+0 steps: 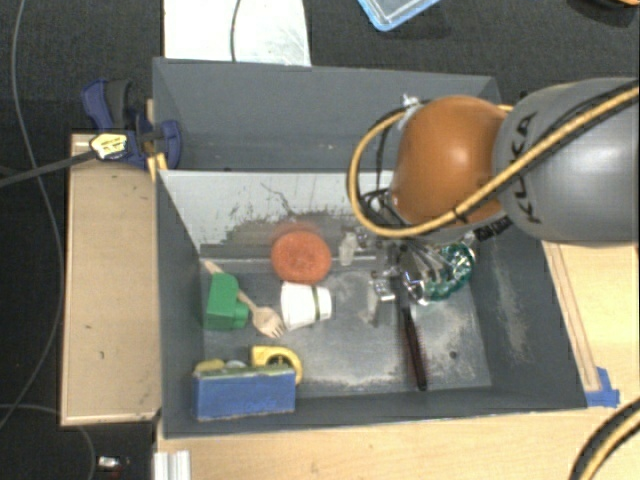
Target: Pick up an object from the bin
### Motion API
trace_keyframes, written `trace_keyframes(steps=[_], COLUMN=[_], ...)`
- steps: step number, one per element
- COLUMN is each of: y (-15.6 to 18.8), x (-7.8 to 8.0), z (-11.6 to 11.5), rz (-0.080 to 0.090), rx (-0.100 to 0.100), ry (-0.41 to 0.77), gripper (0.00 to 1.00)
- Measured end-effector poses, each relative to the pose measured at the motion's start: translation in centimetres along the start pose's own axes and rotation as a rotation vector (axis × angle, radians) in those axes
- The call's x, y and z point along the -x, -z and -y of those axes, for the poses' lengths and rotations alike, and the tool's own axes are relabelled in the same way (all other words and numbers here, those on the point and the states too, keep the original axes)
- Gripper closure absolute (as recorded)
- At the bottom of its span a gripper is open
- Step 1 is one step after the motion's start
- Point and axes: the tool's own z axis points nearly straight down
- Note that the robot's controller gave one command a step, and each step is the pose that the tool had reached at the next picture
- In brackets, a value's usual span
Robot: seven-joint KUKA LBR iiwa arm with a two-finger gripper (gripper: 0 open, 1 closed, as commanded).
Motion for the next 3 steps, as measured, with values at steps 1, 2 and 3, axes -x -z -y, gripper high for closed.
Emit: trace_keyframes(steps=[1,2,3], y=[-1.4,-2.6,-7.8], x=[1.5,3.0,3.8], z=[-3.0,-5.5,-5.2], rz=[-0.009,-0.003,0.007], rx=[0.003,0.004,0.000], ry=[0.207,0.365,0.696], gripper=[0.00,0.00,0.00])
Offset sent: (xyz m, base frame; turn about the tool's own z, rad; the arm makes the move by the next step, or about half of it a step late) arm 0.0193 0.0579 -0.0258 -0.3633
